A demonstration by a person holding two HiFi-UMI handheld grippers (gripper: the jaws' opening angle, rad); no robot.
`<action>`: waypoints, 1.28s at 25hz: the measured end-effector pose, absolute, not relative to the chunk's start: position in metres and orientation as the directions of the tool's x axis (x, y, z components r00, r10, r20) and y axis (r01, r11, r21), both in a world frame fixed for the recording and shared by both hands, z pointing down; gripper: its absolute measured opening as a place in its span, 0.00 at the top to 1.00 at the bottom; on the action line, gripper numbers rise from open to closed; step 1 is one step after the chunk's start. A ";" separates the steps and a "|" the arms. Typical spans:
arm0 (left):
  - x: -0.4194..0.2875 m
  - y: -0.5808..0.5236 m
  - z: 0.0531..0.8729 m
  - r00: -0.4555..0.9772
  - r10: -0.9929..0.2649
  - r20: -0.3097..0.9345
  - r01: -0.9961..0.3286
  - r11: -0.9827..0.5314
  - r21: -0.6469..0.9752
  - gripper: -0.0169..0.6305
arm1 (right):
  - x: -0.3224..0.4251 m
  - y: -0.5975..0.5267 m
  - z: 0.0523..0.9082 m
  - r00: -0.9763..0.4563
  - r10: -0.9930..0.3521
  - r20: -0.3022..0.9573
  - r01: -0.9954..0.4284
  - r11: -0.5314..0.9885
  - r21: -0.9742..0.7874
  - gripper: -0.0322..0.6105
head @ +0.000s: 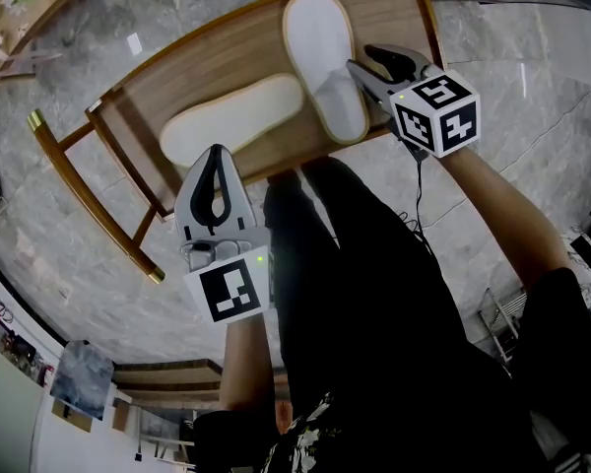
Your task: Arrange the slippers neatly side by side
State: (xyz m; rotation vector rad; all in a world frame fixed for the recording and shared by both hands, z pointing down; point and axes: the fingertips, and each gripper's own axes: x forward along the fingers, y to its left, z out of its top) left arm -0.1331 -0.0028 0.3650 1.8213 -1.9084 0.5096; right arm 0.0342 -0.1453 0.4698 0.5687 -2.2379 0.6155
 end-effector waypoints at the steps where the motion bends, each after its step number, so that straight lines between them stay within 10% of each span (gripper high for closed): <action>1: -0.132 -0.002 0.365 -0.022 -0.831 0.556 -0.998 0.055 0.042 0.99 | 0.035 -0.146 0.468 -0.633 -0.224 0.741 -0.565 0.788 -0.244 0.76; 13: -0.120 0.000 0.382 0.095 -0.781 0.617 -0.993 -0.115 0.008 0.99 | 0.044 -0.123 0.426 -0.625 -0.443 0.643 -0.642 0.761 -0.099 0.76; 16: -0.116 -0.001 0.392 0.136 -0.753 0.644 -0.987 -0.159 0.023 0.72 | 0.046 -0.106 0.423 -0.626 -0.461 0.629 -0.666 0.736 -0.122 0.76; 32: -0.149 -0.001 0.479 0.185 -0.389 0.903 -0.775 -0.623 -0.110 0.67 | 0.036 -0.066 0.424 -0.634 -0.493 0.596 -0.700 0.694 -0.171 0.91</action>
